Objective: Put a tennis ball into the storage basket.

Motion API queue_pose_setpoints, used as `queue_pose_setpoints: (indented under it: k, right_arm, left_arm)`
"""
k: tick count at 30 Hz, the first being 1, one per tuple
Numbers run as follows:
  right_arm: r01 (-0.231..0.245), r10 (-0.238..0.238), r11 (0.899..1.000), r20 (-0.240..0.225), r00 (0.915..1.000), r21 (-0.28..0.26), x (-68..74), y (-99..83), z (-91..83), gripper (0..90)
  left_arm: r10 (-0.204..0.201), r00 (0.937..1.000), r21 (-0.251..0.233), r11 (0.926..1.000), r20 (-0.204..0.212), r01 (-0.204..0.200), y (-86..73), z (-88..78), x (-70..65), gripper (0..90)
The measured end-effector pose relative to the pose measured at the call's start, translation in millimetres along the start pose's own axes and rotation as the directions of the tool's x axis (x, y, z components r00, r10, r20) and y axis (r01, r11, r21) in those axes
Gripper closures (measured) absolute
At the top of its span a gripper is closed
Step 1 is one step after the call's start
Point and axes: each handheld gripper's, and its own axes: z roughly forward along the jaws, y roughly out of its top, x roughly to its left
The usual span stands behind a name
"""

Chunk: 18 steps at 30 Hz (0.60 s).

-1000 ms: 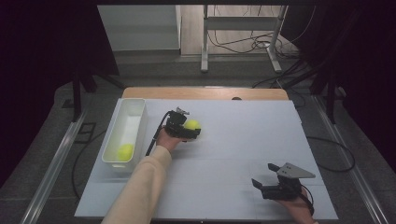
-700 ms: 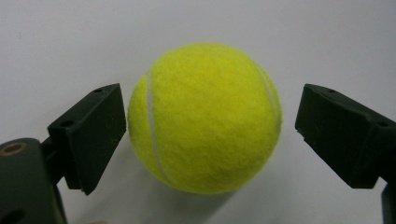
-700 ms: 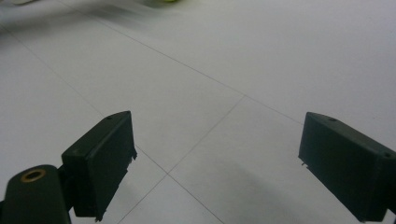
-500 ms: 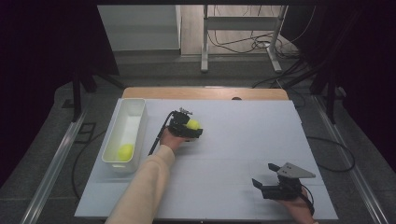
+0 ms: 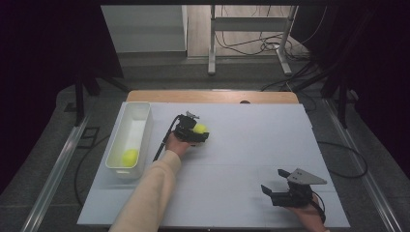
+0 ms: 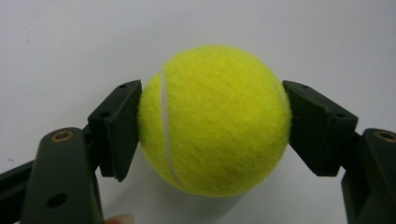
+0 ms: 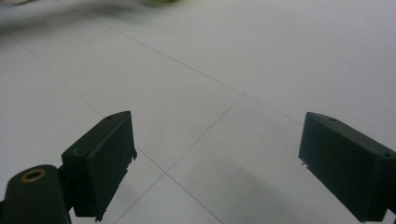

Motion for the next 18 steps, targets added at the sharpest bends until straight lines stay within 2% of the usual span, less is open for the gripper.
queue_pose_setpoints:
  k: [18]
  right_arm:
    - [0.001,-0.001,1.0,0.005,1.0,0.004,0.2,-0.1,-0.1,11.1]
  left_arm:
    - [0.007,0.9998,-0.044,0.999,0.02,-0.006,0.4,-24.0,1.0,25.9]
